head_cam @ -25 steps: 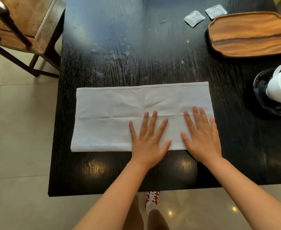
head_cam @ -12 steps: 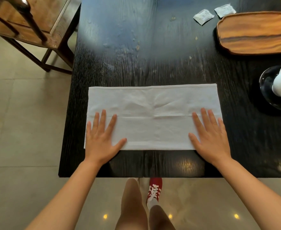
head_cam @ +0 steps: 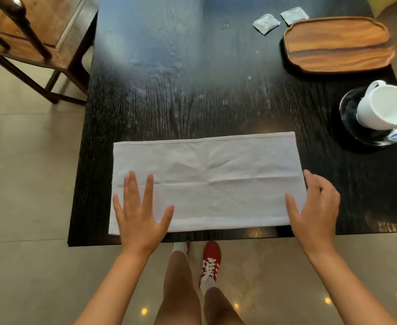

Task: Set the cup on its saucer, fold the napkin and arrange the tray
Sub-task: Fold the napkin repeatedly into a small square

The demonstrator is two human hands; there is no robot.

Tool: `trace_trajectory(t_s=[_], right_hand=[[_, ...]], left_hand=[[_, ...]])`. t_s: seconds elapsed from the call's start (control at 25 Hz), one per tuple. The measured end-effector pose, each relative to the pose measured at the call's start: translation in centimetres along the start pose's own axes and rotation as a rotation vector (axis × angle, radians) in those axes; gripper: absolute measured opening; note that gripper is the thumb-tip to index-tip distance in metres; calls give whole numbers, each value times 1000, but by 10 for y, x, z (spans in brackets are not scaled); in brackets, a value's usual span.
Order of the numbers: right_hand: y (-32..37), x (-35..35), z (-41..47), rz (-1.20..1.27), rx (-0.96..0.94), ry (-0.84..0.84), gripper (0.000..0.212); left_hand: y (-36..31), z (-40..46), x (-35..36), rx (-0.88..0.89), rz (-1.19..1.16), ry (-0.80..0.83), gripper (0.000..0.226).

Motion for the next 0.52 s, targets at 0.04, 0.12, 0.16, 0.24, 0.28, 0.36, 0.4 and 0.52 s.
trace_trajectory(t_s=[0.04,0.12,0.16,0.24,0.28,0.36,0.4,0.52], right_hand=[[-10,-9,-3,7,95,-17,53],[-29,-13,-11,20,261,58,47],[-35,-13,-15,26,319,101,43],[-39,-12,-18,28,383,143,36],[-39,-13,-18,42,411,153,34],[-41,-14,-17,107,493,186,31],[-42,-14,-16,147,535,211,29],[-46,-11,-14,218,600,274,24]], left_hand=[[-20,-1,-2,5,-29,-15,76],[-73,-7,6,112,-65,10,72],[-101,-12,14,190,-70,36,69],[-144,-23,35,309,-60,90,67],[-157,-27,45,339,-51,113,67],[-167,-31,61,356,-7,137,65],[-168,-32,65,356,16,143,65],[-166,-33,69,352,39,161,65]])
Point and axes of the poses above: each hand's wrist, its own z-axis towards the middle knuckle, its own x-axis out of the palm, y = z × x, the point moved 6 cm from there along z, towards the middle knuckle
